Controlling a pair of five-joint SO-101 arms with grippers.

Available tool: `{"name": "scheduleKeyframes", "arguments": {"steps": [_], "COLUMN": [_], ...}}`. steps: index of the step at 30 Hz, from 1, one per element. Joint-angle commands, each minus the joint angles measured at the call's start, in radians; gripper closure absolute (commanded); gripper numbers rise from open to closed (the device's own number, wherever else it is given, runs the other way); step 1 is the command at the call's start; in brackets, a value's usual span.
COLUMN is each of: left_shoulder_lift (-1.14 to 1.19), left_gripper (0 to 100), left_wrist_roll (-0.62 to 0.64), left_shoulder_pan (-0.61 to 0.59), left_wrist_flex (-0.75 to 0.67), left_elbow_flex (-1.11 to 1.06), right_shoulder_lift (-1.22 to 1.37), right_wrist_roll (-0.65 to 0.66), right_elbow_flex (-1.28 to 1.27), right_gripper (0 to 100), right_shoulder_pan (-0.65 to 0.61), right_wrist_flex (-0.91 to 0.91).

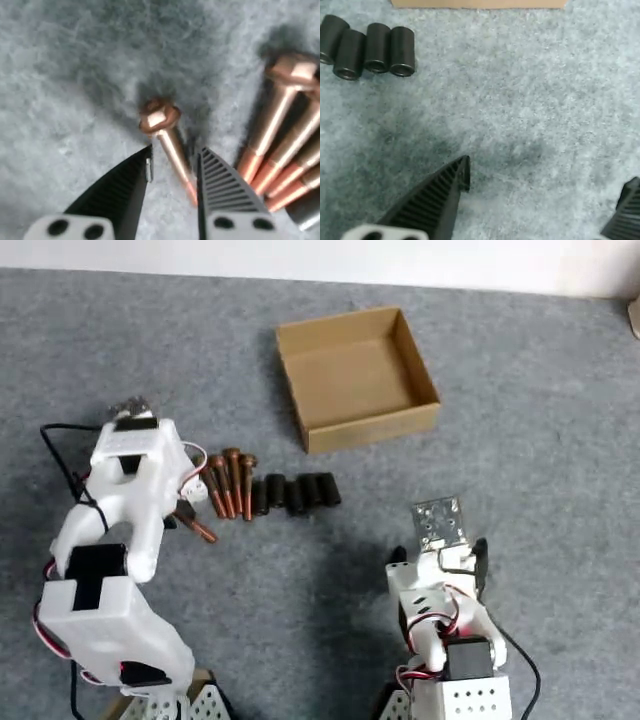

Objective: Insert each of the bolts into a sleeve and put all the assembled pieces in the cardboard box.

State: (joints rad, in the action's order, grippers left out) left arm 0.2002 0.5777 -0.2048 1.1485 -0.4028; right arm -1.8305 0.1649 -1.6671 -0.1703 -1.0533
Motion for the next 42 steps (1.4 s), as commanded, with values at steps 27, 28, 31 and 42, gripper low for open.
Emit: {"name": "scheduleKeyframes", "arguments": {"steps": [27,28,31,42], "left_shoulder_lift": [-0.005,-0.005,-0.005,-0.005], "left_gripper": [85,85,85,85], "left_wrist_roll": [0.005,0.005,0.005,0.005], "left_shoulder_pan": [-0.012,-0.012,-0.012,-0.012], "left_wrist_flex": [-0.066,-0.066,-0.066,-0.066], "left_elbow_flex": [-0.016,-0.016,-0.016,-0.016], "right_shoulder_lift": [-0.001,0.013,0.125,1.253], "right_wrist_roll": [0.153,0.109,0.037,-0.121], "right_elbow_flex": [0.051,0.088,0.188,0.926], "right_gripper": [57.7,57.9,62.5,65.9], "right_shoulder_pan": [0.084,0.082,0.041,-0.234], "right_wrist_flex": [-0.111,-0.110,-0.065,0.028]}}
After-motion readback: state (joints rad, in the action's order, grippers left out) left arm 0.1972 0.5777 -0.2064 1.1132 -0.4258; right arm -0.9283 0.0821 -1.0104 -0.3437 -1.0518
